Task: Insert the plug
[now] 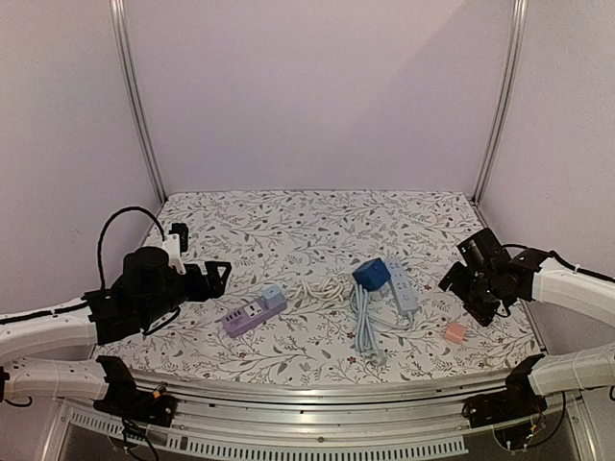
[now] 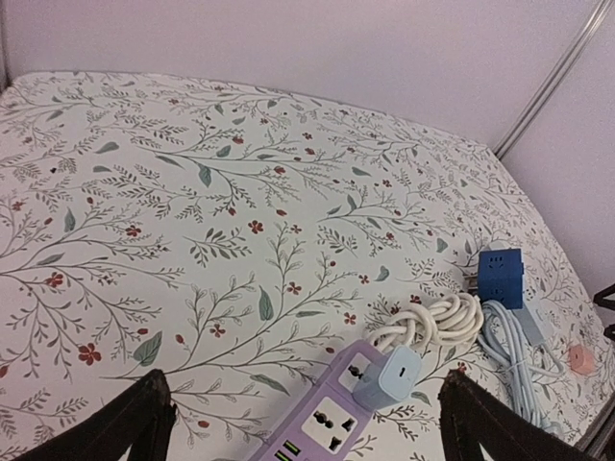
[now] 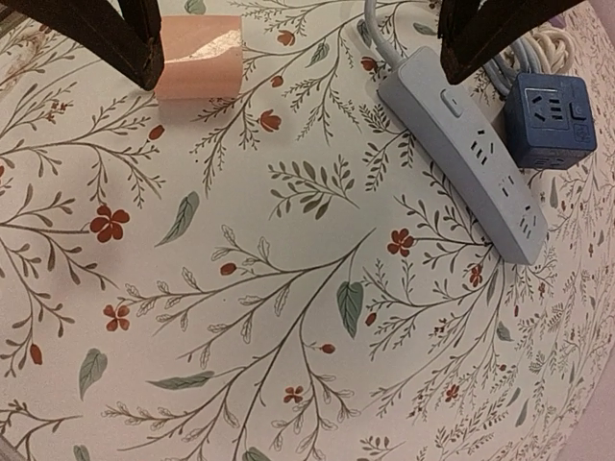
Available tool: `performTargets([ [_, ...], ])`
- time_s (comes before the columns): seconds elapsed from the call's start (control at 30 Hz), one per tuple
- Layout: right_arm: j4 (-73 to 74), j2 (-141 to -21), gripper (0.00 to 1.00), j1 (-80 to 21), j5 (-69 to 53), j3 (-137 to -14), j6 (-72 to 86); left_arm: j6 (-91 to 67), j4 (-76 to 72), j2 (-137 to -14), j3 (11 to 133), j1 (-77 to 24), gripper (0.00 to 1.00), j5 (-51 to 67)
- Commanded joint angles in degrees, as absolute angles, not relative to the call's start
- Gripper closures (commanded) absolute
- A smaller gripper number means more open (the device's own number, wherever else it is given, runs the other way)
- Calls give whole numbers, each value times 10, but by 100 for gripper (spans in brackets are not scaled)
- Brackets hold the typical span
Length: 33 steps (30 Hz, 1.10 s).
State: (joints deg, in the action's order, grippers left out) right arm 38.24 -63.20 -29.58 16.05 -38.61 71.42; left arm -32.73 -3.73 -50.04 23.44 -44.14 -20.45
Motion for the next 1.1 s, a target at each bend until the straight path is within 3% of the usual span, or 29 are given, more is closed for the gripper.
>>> performTargets([
  [0.0, 377, -651, 1, -291, 129, -382, 687, -319, -29, -499, 225, -447, 4, -208],
  [0.63, 415, -694, 1, -290, 97, -356, 633, -320, -26, -500, 227, -446, 4, -203],
  [1.07, 406, -677, 17, -290, 85, -339, 624, -320, -22, -494, 228, -446, 4, -206],
])
